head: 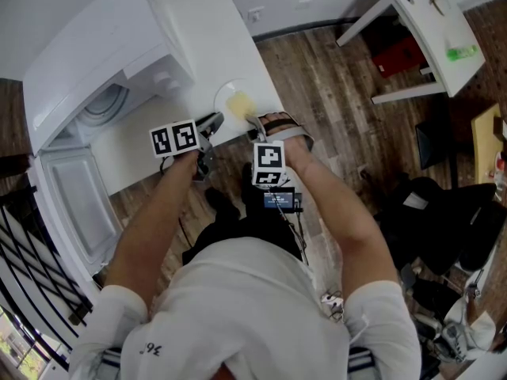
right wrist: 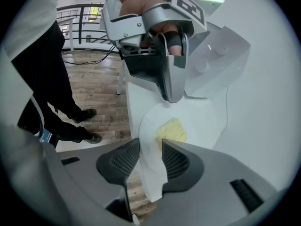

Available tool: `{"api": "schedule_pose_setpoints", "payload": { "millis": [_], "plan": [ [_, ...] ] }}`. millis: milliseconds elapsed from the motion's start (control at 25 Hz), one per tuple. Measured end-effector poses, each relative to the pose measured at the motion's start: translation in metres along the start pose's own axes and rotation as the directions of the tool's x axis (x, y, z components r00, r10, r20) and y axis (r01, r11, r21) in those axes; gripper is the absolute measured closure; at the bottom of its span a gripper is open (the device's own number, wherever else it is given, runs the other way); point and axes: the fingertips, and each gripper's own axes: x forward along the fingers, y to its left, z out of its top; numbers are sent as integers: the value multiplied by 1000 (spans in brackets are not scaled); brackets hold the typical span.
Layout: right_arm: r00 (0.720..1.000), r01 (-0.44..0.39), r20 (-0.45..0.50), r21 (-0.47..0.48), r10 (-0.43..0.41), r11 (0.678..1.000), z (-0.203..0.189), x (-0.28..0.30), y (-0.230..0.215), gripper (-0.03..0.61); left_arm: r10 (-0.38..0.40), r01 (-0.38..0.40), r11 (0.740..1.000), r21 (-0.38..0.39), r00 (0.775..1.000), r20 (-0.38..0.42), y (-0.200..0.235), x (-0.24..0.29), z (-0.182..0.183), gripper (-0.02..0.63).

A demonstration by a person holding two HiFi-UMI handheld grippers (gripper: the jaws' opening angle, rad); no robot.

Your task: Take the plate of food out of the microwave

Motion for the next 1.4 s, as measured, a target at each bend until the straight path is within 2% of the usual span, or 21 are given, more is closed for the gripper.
{"api": "schedule_pose_setpoints", "payload": {
  "millis": [400, 600, 880, 1160, 1400],
  "plan": [
    [999, 36, -26, 68, -34, 997, -4, 1, -14, 446, -12, 12, 1000, 3, 1000, 9, -5, -8, 0, 540],
    [999, 23, -26, 92, -20, 996, -4, 3, -14, 446, -18, 18, 1000, 3, 1000, 17, -9, -13, -1, 540],
    [999, 14, -31, 97, -11, 995, -4, -2, -13, 446, -25, 25, 1000, 10, 999, 23, -12, -17, -1, 540],
    [998, 64, -33, 85, -61, 994, -5, -4, -21, 446, -32, 31, 999, 21, 999, 31, -15, -20, 1, 540],
    [997, 72, -29, 101, -69, 992, -3, -9, -25, 448, -34, 33, 999, 37, 999, 38, -19, -25, 4, 540]
  ]
}}
